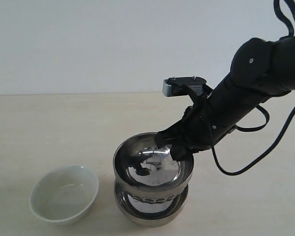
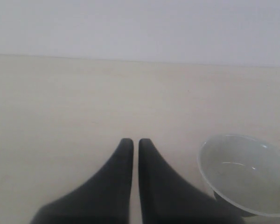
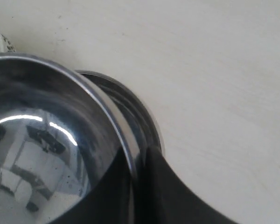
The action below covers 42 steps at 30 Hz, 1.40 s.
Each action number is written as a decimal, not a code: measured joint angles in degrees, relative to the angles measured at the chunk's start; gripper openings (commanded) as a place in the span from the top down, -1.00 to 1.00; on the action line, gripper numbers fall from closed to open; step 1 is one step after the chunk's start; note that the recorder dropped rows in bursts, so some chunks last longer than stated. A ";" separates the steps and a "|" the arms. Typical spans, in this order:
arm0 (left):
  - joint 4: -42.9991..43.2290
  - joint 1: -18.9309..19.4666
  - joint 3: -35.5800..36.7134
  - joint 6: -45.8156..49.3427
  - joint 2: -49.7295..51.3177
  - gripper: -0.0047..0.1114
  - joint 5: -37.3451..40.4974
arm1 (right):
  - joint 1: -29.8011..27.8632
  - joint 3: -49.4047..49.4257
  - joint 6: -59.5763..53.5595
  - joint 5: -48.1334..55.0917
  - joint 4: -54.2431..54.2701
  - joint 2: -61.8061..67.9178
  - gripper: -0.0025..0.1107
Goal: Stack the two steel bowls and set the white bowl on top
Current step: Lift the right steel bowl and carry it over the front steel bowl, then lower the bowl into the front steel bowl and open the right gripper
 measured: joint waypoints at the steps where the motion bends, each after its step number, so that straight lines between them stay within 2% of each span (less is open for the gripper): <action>1: 0.00 0.00 0.00 0.00 0.00 0.85 0.00 | 0.00 0.00 0.00 -0.29 0.00 0.36 0.96; 42: 0.00 0.00 0.00 0.00 0.00 0.85 0.00 | 1.13 0.22 -2.74 -4.39 0.74 5.49 0.92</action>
